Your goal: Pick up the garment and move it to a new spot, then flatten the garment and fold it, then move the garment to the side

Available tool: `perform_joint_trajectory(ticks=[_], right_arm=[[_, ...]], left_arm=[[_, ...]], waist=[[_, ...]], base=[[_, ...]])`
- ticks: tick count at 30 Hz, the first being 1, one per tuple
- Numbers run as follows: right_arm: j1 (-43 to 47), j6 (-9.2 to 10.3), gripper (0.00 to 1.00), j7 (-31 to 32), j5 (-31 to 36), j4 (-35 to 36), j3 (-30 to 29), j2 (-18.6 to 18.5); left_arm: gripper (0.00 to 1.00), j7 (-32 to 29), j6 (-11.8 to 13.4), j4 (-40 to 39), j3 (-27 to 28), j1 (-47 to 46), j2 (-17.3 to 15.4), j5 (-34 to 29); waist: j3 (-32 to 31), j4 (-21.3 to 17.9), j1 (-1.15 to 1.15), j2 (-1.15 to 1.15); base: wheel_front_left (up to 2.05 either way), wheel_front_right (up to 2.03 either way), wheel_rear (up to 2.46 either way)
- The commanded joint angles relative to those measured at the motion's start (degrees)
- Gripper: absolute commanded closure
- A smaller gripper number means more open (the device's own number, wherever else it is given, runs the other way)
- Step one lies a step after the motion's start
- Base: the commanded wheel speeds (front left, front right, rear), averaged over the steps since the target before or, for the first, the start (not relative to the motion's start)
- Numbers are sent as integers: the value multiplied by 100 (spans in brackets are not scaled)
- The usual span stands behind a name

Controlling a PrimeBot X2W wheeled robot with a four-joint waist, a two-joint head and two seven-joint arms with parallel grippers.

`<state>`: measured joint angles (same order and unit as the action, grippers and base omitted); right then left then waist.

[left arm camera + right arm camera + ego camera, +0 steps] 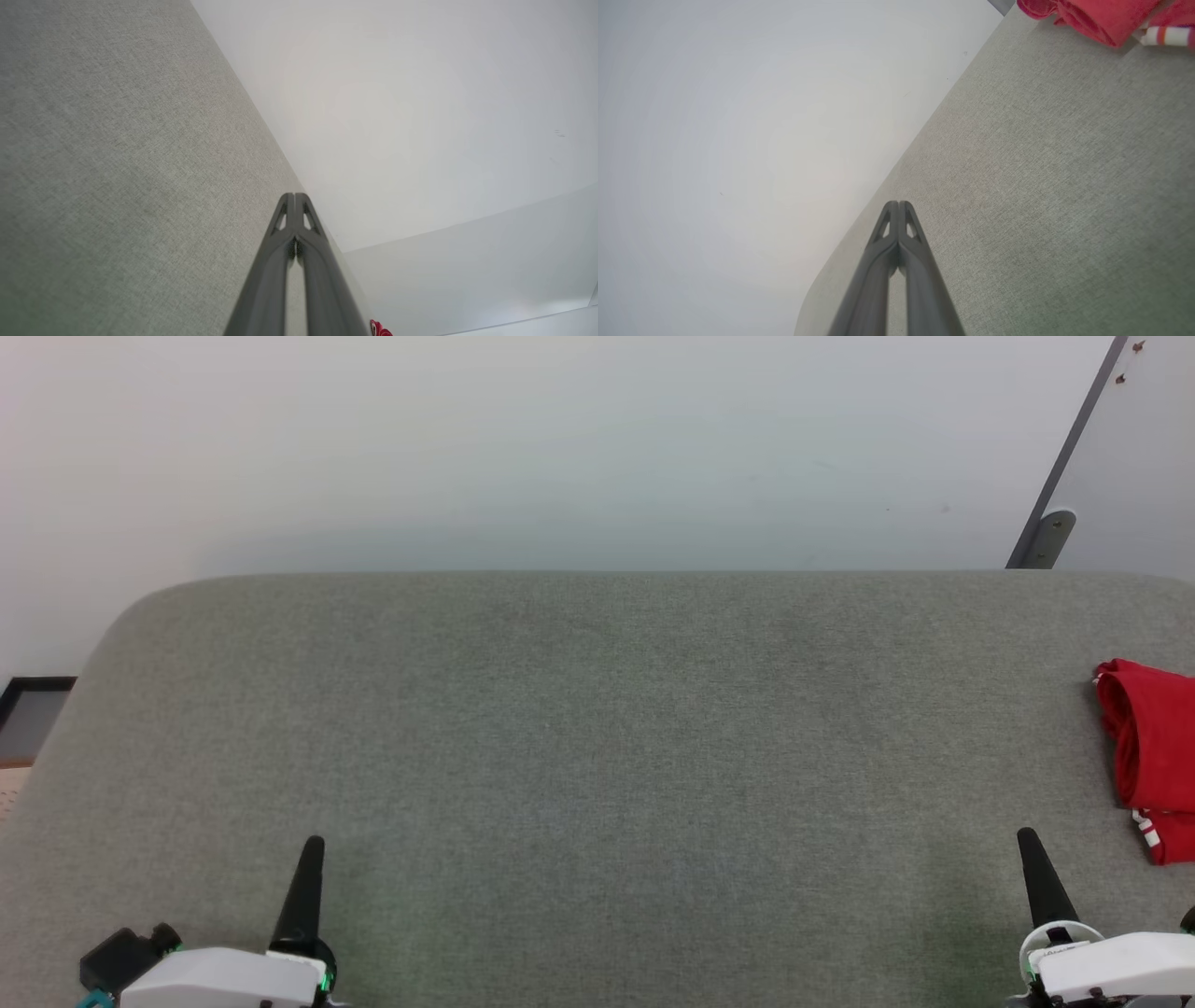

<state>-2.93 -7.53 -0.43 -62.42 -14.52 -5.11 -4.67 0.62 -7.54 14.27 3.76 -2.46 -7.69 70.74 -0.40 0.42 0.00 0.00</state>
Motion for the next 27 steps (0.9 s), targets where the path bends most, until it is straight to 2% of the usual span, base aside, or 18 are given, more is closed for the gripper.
perform_joint_trajectory(ticks=[1,27], right_arm=[[-140,4,100,33,-155,57,-23,9],[-250,6,100,383,-1612,61,-93,96]], left_arm=[[100,-32,5,-48,36,-109,-7,103],[100,-394,7,-39,168,-261,249,1160]], waist=[[1,-1,0,0],[27,-19,0,0]], base=[[0,0,0],[0,0,0]])
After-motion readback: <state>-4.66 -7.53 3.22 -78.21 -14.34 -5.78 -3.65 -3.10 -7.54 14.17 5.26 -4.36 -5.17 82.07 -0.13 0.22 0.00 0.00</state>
